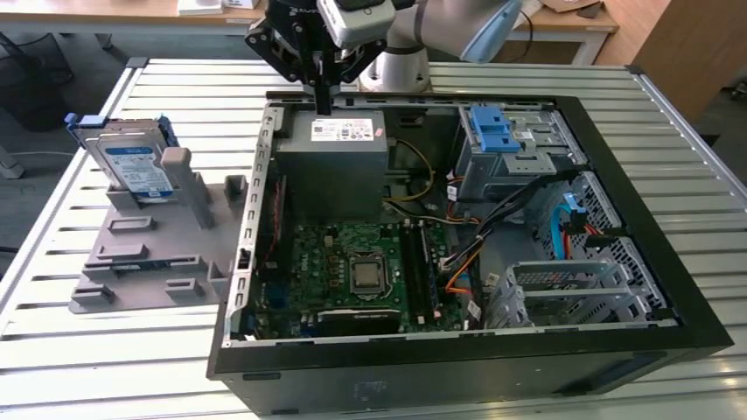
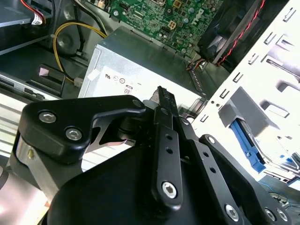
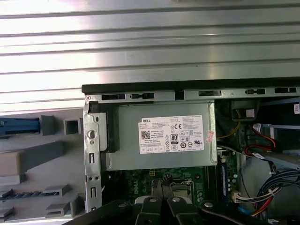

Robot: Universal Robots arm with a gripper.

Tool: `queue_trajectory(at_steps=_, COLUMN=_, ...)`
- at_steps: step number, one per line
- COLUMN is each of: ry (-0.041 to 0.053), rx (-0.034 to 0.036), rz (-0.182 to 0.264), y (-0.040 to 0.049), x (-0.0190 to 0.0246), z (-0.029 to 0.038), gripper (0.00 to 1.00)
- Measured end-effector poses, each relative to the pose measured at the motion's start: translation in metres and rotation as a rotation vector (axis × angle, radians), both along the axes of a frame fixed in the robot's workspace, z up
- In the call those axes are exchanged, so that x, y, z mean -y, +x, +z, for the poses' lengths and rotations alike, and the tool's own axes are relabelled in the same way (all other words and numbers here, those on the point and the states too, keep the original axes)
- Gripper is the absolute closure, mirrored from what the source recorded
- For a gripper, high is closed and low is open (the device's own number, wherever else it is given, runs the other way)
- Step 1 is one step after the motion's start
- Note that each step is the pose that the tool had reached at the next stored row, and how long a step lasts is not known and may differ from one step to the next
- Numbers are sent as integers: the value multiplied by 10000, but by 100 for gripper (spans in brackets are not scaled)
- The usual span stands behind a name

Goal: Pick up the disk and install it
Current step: 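Reach for the disk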

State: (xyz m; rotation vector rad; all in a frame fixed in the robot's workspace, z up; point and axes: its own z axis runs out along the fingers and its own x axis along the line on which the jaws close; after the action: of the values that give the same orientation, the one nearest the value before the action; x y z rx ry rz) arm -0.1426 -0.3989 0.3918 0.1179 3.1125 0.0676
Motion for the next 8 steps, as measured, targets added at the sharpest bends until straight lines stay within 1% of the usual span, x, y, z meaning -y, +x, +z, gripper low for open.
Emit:
queue_trajectory(at_steps=2, ry=0, rx=0, rz=0, y=-21, x=0, z=-3, gripper=89)
queue_trajectory(at_steps=8, ry=0, rx=0, rz=0, y=-26, x=0, z=-4, gripper=89)
